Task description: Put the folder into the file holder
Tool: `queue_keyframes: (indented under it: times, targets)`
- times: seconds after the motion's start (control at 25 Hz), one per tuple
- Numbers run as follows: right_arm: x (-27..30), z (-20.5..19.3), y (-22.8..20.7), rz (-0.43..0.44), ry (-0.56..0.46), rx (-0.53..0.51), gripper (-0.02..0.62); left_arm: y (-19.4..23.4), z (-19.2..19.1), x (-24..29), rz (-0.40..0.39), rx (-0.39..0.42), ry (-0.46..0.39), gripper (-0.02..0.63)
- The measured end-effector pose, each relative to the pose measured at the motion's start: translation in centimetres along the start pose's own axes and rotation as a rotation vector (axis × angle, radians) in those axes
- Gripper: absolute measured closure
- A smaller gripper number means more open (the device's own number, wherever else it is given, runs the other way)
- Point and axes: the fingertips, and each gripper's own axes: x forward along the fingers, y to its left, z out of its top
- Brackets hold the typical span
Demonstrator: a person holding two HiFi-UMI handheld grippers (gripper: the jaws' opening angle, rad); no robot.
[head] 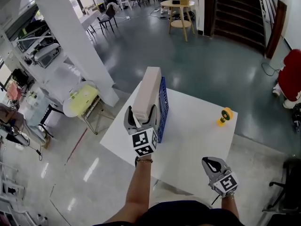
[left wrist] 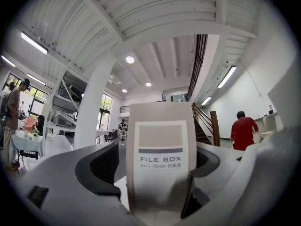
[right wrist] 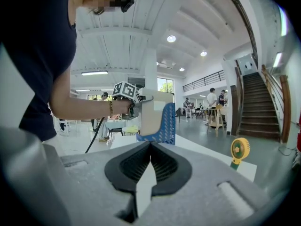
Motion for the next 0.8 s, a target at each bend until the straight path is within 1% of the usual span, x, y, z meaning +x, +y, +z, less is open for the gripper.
queue_keyframes:
  times: [0.04, 0.08, 0.12, 0.28, 0.36, 0.48, 0.68, 0.8]
  targets:
    - [0.1, 0.1, 0.2, 0.004, 0.002, -0.002, 0.592, -0.2, -0.2, 0.1, -0.012, 0.000, 0.011, 0.218]
    - [0.2, 0.0, 0.3, 0.007, 0.003, -0.008, 0.592, -0.3, -0.3, 0.2, -0.013, -0.004, 0.017, 0.287]
    - [0.3, -0.1, 0.3, 0.009, 0.003, -0.015, 0.592, -0.4, -0.2, 0.3, -0.008, -0.012, 0.020, 0.314]
    - [0.1, -0.1, 0.6, 0.015, 0.005, -0.022, 0.592, 0.0, 0.1, 0.2, 0.032, -0.063, 0.013, 0.324]
    - [-0.3, -0.3, 0.6, 0.011, 0.007, -0.017, 0.592, 0.1, 0.1, 0.0, 0.050, -0.069, 0.007, 0.324]
    - [-0.7, -0.7, 0.5, 0.000, 0.014, -0.008, 0.592, -0.4, -0.1, -0.1, 0.051, -0.047, 0.008, 0.324]
    - [-0.6, -0.8, 0.2, -0.018, 0.017, -0.018, 0.592, -0.9, -0.3, -0.1, 0.048, -0.009, 0.066, 0.330]
    - [-0.5, -0.5, 0.0, -0.026, 0.014, -0.028, 0.592, -0.9, -0.2, -0.3, 0.068, -0.012, 0.092, 0.333]
